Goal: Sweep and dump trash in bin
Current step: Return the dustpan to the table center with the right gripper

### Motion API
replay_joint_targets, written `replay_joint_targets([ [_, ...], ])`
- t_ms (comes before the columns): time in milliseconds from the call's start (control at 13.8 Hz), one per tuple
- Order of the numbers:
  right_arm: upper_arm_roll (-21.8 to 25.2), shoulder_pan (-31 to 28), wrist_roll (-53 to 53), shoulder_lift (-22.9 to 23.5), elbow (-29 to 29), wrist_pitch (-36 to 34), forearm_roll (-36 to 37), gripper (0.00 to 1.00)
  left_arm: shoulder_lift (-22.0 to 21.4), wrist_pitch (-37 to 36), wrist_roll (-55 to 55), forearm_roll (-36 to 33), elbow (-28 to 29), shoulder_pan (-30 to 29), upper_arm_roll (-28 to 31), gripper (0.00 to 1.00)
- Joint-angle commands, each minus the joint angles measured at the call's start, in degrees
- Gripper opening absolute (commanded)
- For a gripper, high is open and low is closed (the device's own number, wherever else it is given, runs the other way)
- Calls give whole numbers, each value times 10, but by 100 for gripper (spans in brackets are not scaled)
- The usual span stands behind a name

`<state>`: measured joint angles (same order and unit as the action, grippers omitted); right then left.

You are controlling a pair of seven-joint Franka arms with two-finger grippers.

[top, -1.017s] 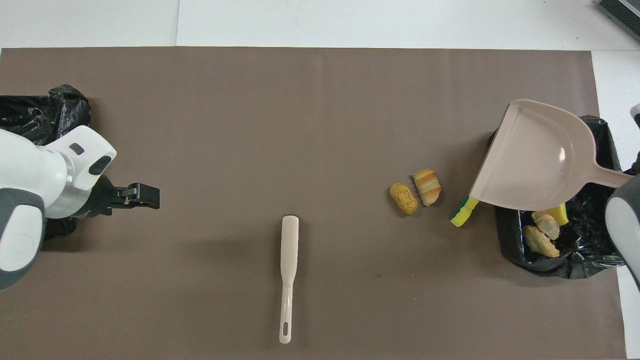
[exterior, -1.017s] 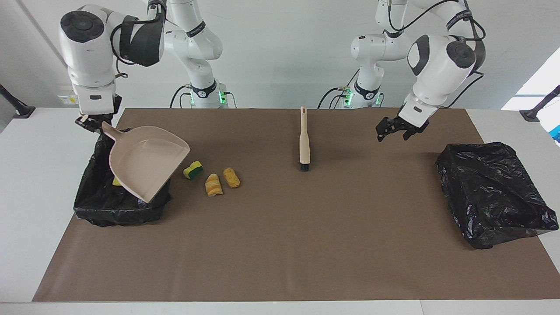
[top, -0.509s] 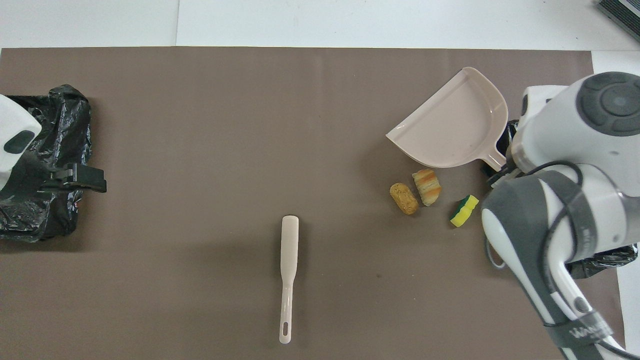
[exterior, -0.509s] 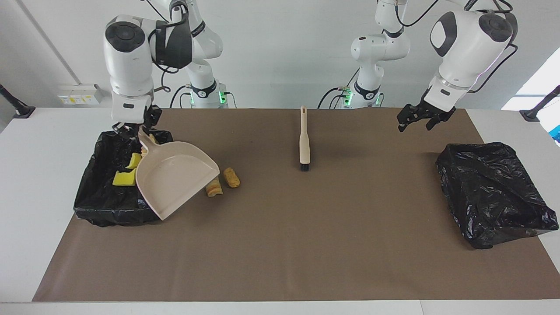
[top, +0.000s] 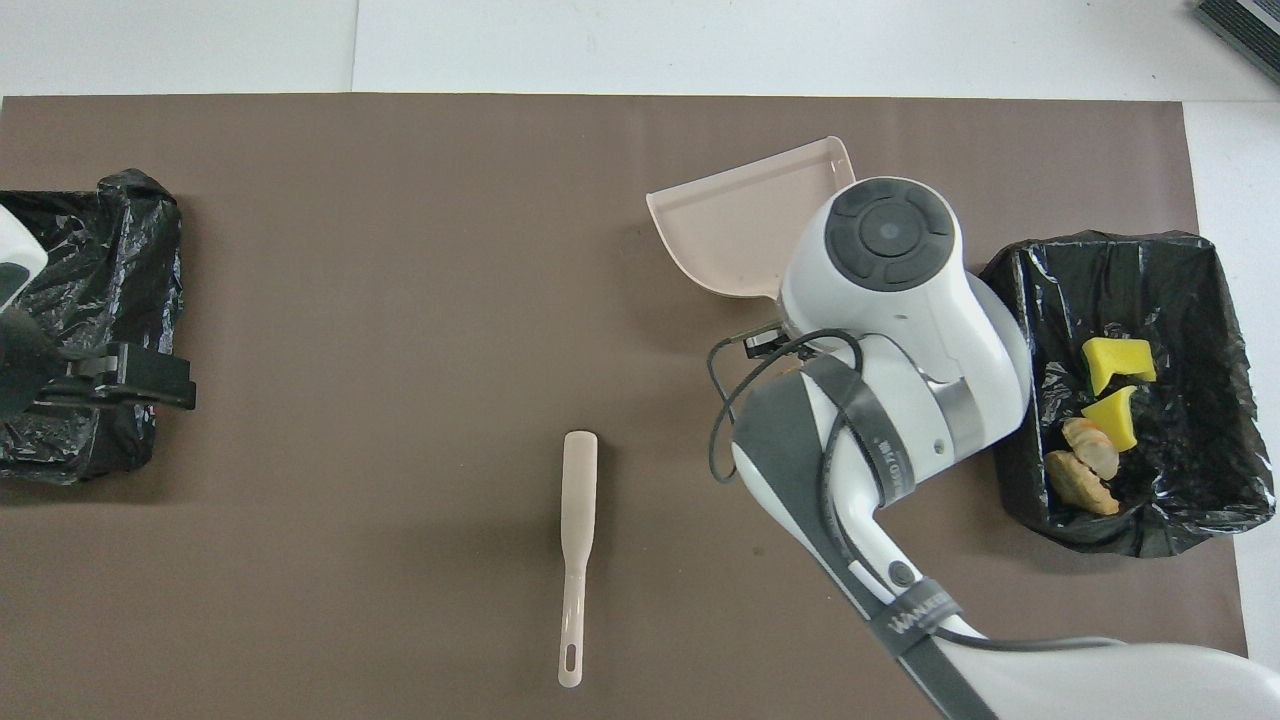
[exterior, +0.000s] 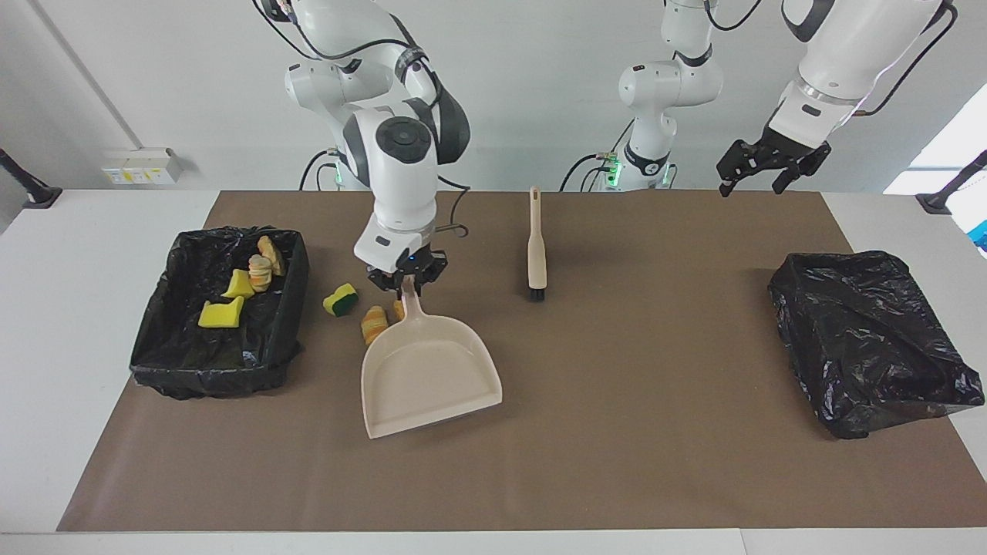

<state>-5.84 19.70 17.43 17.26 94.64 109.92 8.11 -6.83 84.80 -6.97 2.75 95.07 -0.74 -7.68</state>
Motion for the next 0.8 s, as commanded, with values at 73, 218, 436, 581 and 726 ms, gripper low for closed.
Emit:
replay_joint_targets([
  [73,3,66,148,113,-138,-3,-28,0,5,-5,5,-6,-24,36,28,100],
  [218,3,89,203,160,-200,-1,-29,0,9,25,6,-2,-13,38,55,100],
  [436,3,106,257,214,-242,29,-30,0,8,15,19,-3,-9,29,56,100],
  [581,3,108,275,236,-248,63,-30,0,6,1,48,-4,-8,26,57,100],
  [726,-2,109,290,250,-256,70,-31,0,6,1,60,-4,-8,7,57,100],
])
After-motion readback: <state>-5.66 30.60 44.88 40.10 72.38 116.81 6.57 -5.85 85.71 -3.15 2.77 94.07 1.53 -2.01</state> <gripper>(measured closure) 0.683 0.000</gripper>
